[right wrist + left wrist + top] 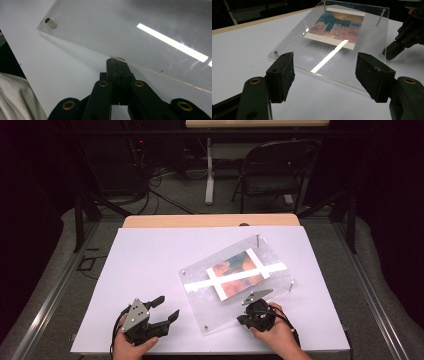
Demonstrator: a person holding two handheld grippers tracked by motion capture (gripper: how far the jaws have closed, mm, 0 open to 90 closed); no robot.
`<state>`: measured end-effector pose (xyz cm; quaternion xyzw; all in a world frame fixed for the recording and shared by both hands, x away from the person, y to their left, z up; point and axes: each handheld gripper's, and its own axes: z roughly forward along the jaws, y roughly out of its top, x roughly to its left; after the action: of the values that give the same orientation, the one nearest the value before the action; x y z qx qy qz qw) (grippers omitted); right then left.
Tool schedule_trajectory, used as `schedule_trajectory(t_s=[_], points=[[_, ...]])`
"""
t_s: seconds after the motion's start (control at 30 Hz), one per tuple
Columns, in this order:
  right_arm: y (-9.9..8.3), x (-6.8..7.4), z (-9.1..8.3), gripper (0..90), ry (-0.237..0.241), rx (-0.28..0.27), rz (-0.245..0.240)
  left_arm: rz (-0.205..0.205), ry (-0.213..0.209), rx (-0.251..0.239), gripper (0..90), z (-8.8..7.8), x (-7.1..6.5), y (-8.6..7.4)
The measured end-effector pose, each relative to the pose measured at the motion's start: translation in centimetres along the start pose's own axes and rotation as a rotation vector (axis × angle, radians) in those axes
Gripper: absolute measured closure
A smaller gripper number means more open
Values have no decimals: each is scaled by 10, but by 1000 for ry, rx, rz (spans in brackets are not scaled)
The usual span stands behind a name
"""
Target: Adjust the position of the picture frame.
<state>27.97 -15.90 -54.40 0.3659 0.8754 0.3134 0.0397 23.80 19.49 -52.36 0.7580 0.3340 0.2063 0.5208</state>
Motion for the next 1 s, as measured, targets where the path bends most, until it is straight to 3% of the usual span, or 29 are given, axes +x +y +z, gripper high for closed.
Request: schedule_trajectory(t_s=[0.3, 0.47, 0.93, 1.0], points=[[10, 2, 8, 900, 27, -19, 13, 1, 1, 1, 314, 1, -1, 0], [26, 3, 20, 900, 59, -25, 19, 2, -5, 1, 315, 0, 0, 0], [64, 9, 51, 900, 78, -36, 14, 3, -2, -3, 316, 0, 0, 0], [70, 10, 56, 900, 75, -43, 12, 0, -20, -6, 316, 1, 1, -1]])
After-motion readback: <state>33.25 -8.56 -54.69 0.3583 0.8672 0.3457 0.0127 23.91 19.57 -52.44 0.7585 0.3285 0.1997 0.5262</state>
